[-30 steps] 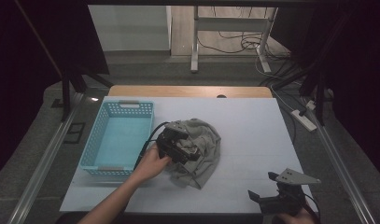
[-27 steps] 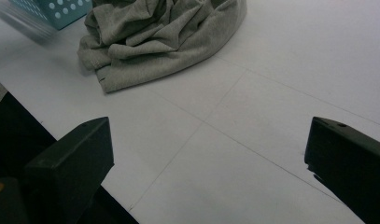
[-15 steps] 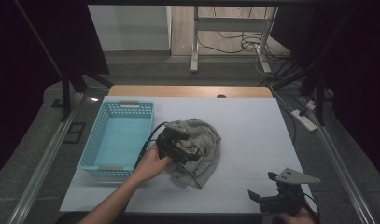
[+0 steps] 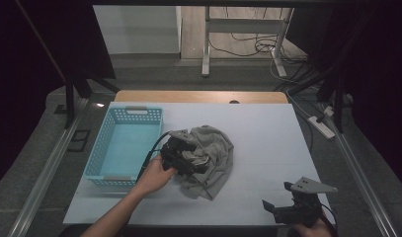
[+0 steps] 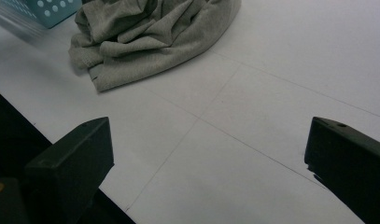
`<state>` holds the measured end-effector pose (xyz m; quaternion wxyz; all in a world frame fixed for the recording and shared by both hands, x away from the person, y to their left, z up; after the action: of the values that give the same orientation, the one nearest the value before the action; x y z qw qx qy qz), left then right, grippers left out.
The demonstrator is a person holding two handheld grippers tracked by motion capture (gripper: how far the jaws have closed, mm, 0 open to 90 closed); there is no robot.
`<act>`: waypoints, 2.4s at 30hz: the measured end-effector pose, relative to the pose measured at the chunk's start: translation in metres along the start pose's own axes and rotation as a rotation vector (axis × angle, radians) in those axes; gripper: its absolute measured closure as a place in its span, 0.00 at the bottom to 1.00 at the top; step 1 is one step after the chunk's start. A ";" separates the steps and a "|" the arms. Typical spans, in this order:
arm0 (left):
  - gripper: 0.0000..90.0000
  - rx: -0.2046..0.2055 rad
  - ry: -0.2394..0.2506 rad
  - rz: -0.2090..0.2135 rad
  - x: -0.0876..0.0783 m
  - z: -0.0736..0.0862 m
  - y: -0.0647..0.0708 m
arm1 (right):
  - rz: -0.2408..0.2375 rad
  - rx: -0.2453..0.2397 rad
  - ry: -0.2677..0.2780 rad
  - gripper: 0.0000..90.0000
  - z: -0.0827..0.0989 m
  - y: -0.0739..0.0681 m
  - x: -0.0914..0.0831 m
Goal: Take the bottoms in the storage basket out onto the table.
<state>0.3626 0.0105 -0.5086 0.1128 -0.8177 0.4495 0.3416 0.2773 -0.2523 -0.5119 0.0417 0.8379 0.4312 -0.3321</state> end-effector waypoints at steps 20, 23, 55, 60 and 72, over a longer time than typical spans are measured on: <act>0.00 -0.014 0.001 -0.026 -0.012 0.009 -0.003 | 0.001 0.003 0.010 0.02 -0.001 0.001 -0.001; 0.00 -0.011 0.008 -0.036 -0.013 0.010 -0.005 | 0.001 -0.004 0.002 0.02 0.000 0.000 0.000; 0.00 -0.035 0.050 -0.044 -0.035 0.022 -0.006 | 0.005 -0.030 -0.027 0.02 0.001 -0.002 0.003; 0.00 -0.051 0.060 -0.034 -0.038 0.024 -0.005 | 0.005 -0.031 -0.025 0.02 0.001 -0.003 0.003; 0.00 -0.053 0.054 -0.046 -0.043 0.032 -0.006 | 0.006 -0.036 -0.027 0.02 0.001 -0.003 0.003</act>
<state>0.3369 0.0581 -0.5046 0.0869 -0.8393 0.4244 0.3285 0.2760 -0.2487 -0.5136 0.0638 0.8338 0.4339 -0.3353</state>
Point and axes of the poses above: each handheld gripper's, and its own axes: x roughly forward along the jaws, z roughly out of its underside, y roughly to its right, the point moved 9 cm from there along x, roughly forward along the jaws, and after that the axes turned 14 degrees about -z, right-handed, at the moved point
